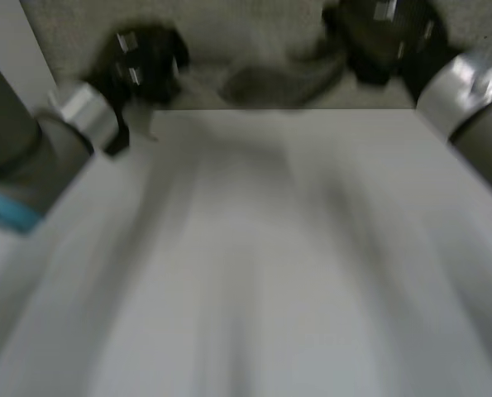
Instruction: Fold the towel.
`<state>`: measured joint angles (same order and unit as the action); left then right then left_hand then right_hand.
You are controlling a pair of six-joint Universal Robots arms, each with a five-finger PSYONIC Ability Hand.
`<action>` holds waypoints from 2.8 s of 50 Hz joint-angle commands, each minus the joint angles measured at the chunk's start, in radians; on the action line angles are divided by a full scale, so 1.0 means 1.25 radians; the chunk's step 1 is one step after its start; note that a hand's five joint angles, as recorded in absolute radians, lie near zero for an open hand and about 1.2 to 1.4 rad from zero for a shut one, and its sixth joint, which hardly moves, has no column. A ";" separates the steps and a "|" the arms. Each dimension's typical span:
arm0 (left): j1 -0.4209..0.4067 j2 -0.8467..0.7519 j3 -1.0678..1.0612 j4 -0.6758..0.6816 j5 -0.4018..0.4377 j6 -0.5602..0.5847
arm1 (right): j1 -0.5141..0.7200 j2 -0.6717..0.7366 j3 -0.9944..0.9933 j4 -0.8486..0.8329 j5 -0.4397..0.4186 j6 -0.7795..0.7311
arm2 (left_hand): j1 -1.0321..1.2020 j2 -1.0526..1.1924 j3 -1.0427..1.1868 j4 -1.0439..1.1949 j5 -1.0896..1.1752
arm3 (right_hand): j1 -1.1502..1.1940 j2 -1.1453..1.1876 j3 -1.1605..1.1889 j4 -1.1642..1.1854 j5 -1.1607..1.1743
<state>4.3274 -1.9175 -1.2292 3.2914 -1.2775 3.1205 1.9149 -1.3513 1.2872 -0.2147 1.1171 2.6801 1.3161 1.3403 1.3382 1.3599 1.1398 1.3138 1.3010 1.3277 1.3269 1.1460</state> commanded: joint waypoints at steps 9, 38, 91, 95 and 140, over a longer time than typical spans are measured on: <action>0.013 -0.169 -0.317 0.270 0.038 0.277 | -0.018 0.054 0.336 -0.001 0.014 -0.135 | 0.064 0.045 0.046 0.029 0.066 | 0.066 0.076 0.055 0.055 0.061; 0.035 -0.202 -0.326 0.258 -0.057 0.287 | -0.131 0.048 0.321 0.070 0.099 -0.015 | -0.452 -0.472 -0.470 -0.487 -0.451 | 0.066 0.076 0.055 0.055 0.061; 0.158 0.030 -0.428 0.169 -0.040 0.368 | -0.144 0.172 0.260 0.171 0.154 -0.017 | 0.064 0.045 0.046 0.029 0.066 | -0.819 -0.808 -0.830 -0.829 -0.824; 0.157 0.018 -0.430 0.169 -0.040 0.368 | -0.143 0.174 0.262 0.167 0.152 -0.014 | 0.064 0.045 0.046 0.029 0.066 | -0.821 -0.811 -0.832 -0.832 -0.826; 0.210 0.054 -0.441 0.166 -0.040 0.365 | -0.100 0.015 0.277 0.302 0.157 0.008 | 0.064 0.045 0.046 0.029 0.066 | -0.635 -0.625 -0.647 -0.646 -0.641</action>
<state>4.5895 -1.8487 -1.7757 3.4983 -1.3277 3.5772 1.7779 -1.2927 1.6219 0.1510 1.3188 2.6824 1.2980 1.3472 1.3471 1.3602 1.1633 0.5141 0.5046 0.5086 0.5071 0.3434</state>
